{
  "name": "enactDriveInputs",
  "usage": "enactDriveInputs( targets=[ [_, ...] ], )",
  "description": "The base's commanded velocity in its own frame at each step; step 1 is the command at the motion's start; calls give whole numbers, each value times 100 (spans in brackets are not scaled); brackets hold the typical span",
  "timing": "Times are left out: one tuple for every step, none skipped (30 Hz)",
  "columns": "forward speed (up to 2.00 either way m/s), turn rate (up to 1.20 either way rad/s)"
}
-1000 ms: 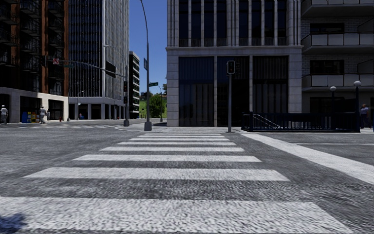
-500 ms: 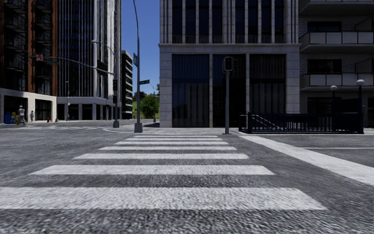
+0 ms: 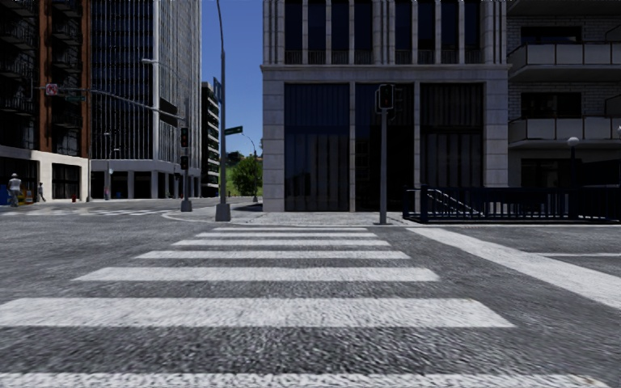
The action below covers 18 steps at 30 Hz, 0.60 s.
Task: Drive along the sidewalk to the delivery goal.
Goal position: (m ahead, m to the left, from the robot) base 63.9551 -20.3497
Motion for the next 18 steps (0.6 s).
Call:
enactDriveInputs(
  targets=[
    [150, 0],
    [150, 0],
    [153, 0],
    [153, 0],
    [157, 0],
    [161, 0],
    [168, 0],
    [168, 0],
    [173, 0],
    [184, 0],
    [200, 0],
    [200, 0],
    [200, 0],
    [200, 0],
    [200, 0],
    [200, 0],
    [200, 0],
    [200, 0]
  ],
)
